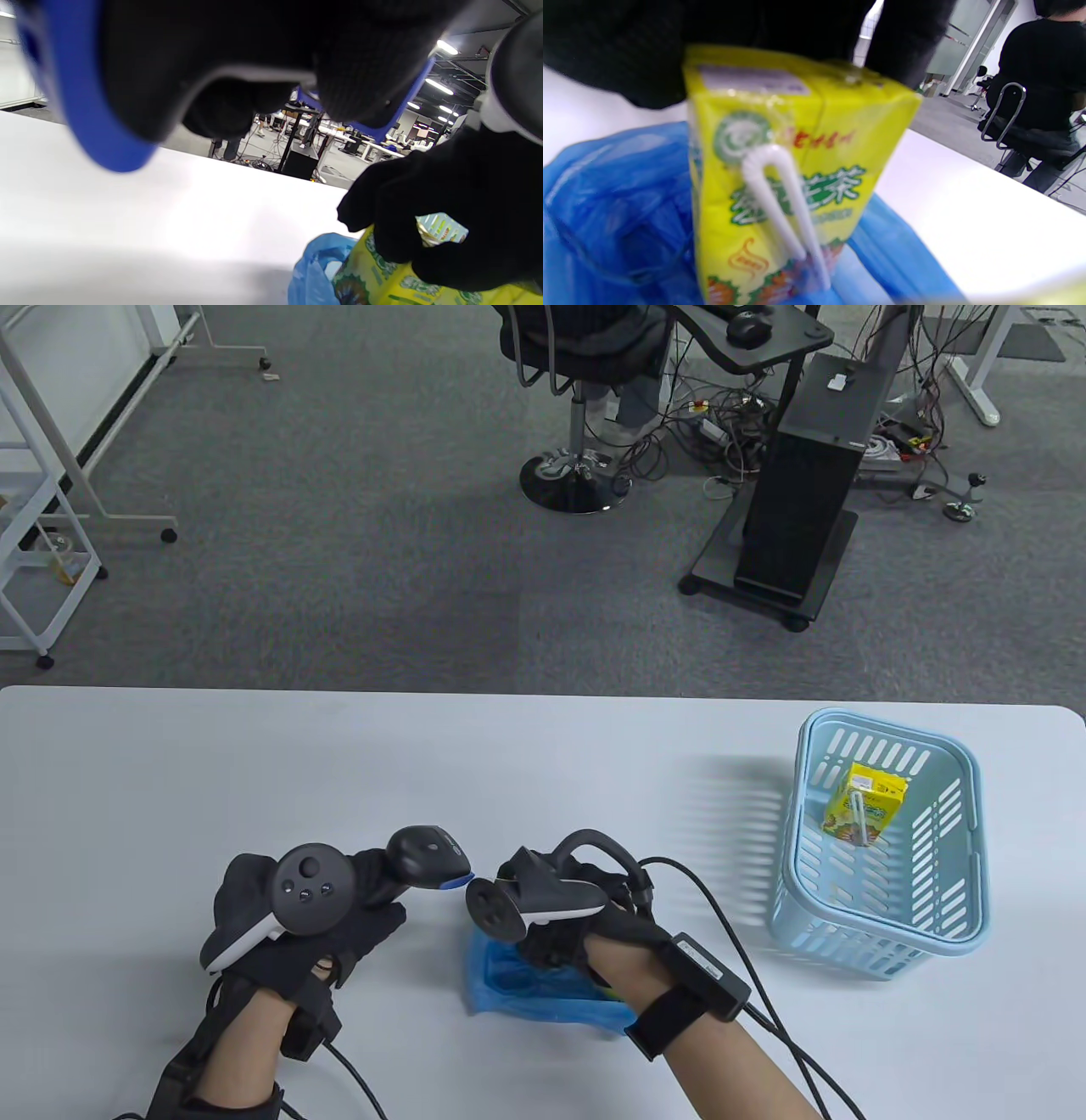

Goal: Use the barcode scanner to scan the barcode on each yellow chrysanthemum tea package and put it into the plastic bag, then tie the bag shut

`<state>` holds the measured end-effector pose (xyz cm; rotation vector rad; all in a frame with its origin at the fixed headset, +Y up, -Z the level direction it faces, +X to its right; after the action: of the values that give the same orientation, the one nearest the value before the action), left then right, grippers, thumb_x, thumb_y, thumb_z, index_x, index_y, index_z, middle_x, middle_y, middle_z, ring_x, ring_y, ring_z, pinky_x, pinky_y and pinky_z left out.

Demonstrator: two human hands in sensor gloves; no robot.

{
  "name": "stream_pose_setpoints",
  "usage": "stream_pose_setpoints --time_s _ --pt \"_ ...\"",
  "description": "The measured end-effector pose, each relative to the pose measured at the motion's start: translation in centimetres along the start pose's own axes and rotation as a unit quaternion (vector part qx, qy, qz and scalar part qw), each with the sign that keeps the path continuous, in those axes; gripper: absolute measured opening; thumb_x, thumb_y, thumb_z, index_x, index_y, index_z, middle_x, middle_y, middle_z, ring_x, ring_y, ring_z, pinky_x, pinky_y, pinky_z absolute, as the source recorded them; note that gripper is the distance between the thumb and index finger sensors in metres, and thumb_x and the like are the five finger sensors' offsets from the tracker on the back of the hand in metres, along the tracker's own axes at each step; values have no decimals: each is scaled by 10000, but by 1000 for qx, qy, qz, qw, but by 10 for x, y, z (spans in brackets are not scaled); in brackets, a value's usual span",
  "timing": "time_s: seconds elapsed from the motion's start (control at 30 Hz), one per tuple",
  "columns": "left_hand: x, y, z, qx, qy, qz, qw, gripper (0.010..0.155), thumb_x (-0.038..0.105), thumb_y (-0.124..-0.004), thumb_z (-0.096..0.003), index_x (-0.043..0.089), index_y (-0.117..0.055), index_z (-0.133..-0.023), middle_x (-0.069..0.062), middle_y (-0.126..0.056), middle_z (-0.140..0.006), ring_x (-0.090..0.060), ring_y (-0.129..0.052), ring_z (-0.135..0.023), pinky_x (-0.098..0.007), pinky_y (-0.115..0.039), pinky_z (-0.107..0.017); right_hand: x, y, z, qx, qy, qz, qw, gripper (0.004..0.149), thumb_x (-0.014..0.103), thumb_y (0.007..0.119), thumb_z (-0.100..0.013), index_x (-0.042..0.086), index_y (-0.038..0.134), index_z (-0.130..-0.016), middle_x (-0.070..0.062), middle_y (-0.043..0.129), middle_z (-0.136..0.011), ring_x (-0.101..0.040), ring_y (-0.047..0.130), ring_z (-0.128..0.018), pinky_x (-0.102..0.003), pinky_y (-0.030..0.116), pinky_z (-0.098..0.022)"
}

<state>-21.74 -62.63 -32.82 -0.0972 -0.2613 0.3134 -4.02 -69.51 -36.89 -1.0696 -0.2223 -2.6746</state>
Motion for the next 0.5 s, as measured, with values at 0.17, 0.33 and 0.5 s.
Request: stream_pose_setpoints --time_s 0.17,0.33,0.5 --pt "1 -1 0 -2 -3 1 1000 608 451 -920 -460 189 -758 -984 -83 -946 -805 -228 -1073 -575 -492 -865 -463 -4 -1 1 29 20 -14 999 655 472 867 -285 203 802 -879 -46 635 -1037 -261 733 -954 -502 730 -670" --pt "2 0 -1 0 -10 6 1000 607 451 -919 -461 191 -757 -985 -82 -945 -806 -228 -1072 -577 -492 -864 -465 -16 -10 13 23 42 -26 999 758 515 832 -294 190 719 -969 -71 580 -1072 -304 661 -1002 -571 659 -693" --pt "10 0 1 0 -27 8 1000 608 453 -917 -462 195 -753 -987 -79 -942 -809 -226 -1070 -581 -490 -863 -468 -47 -42 40 -17 82 -61 995 809 537 821 -302 185 661 -1012 -87 537 -1094 -333 586 -1037 -613 616 -703"
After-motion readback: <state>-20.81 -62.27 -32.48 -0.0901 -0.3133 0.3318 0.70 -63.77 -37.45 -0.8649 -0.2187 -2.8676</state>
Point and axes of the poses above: the tracker on the back of each hand, its own x axis roughly to the thumb side, its own z axis roughly from the fingertips to the wrist, y = z × x, the point moved 4 cm from there along -z, roughly from the wrist to the fingertips
